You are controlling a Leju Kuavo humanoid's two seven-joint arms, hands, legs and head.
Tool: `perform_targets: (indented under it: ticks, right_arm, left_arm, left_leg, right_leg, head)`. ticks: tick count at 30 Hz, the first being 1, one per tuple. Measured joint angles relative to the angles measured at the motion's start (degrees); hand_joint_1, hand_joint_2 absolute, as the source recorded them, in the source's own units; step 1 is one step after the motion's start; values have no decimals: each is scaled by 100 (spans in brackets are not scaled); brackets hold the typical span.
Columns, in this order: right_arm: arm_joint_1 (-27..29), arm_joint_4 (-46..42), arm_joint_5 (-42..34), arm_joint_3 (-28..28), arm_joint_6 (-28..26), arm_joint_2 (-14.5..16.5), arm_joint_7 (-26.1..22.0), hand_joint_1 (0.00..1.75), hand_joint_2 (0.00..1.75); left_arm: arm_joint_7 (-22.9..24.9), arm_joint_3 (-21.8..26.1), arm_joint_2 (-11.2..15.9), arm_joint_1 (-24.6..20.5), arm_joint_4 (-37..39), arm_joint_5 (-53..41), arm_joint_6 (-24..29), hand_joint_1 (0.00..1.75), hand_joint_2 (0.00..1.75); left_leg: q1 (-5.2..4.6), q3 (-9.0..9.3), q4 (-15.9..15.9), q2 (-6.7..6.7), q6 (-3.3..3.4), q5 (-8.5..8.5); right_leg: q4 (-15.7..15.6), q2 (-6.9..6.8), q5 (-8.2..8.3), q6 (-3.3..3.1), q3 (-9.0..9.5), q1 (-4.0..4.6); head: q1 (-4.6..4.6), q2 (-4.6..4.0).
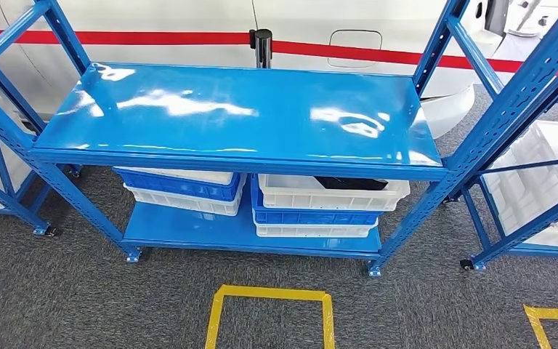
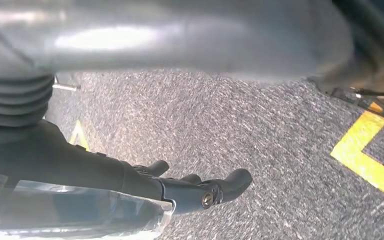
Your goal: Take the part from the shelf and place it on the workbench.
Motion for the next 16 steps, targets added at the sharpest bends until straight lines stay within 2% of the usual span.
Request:
perform_targets:
  ticks: [4,8,16]
  right_arm:
    - [17,-34,-235,-3,4,-23,-2,0,175]
    - [50,-100,-537,-8,39,-52,-33,0,0]
    - [279,-261,-1096,-5,143,-88,-128,0,0]
  left_arm:
    - [211,-405,38,70,-44,366,-35,0,175]
    - [444,-932,95,172,-126,917,-140,0,0]
    - [857,-1950,204,363,-292,1942,-331,0,0]
  left_leg:
    - [-2,-5,3,1,8,1]
    - [9,-2,2,1,15,-6]
    - [30,-11,0,1,16,-7]
  right_leg:
    - [-2,1,7,14,-2,-4]
    - [-5,0,-1,24,-32,-3]
    - [4,-1,-7,34,-13,9]
  head:
    - [-3,-1]
    - [-2,-1]
    - [-3,-1]
